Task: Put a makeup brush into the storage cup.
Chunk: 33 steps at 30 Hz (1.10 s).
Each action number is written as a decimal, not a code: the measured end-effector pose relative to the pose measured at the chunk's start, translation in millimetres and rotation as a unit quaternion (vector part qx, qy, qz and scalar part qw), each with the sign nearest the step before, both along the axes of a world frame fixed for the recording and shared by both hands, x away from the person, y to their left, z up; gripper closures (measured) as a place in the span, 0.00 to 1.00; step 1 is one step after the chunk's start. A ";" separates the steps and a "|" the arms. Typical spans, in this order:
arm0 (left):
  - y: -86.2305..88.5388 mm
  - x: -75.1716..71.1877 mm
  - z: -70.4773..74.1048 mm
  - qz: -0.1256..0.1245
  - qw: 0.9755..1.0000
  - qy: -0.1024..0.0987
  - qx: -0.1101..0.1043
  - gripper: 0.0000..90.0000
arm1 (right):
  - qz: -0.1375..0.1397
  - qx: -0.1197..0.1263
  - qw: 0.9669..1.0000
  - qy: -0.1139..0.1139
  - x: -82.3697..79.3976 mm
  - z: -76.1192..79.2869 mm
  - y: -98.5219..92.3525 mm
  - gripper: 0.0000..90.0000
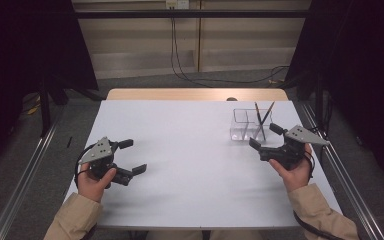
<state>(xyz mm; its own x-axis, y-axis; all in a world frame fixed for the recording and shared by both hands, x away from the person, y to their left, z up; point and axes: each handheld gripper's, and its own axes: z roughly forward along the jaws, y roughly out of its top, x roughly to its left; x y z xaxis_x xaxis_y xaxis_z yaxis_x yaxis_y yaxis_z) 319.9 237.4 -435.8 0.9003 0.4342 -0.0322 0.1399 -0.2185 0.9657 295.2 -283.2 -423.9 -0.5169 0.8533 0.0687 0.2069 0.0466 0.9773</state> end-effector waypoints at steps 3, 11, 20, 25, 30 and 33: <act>-0.1 -0.1 0.4 0.000 1.000 0.000 0.000 0.00 | 0.001 0.002 1.000 0.001 -2.1 -0.5 -0.1 0.04; 0.3 0.6 0.4 0.000 1.000 -0.002 0.000 0.00 | 0.006 0.006 1.000 0.001 -9.0 -0.8 0.5 0.04; 0.8 0.4 1.1 0.000 1.000 -0.003 0.000 0.00 | 0.012 0.003 1.000 0.006 -18.6 -2.0 2.3 0.04; 0.9 0.1 1.6 0.000 1.000 -0.004 -0.002 0.00 | 0.016 0.007 1.000 0.007 -23.6 -2.0 2.6 0.04; 1.0 0.0 2.0 0.001 1.000 -0.005 -0.003 0.00 | 0.020 0.007 1.000 0.010 -28.5 -3.0 2.1 0.04; 1.2 0.1 1.9 0.001 1.000 -0.005 -0.001 0.00 | 0.023 0.005 1.000 0.011 -31.6 -4.1 1.6 0.04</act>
<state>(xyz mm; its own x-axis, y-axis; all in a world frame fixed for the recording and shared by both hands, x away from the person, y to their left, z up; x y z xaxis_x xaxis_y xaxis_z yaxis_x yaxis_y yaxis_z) 320.0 238.6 -433.8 0.9001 0.4350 -0.0236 0.1296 -0.2157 0.9678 263.6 -281.6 -428.0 -0.5536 0.8282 0.0878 0.2256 0.0477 0.9731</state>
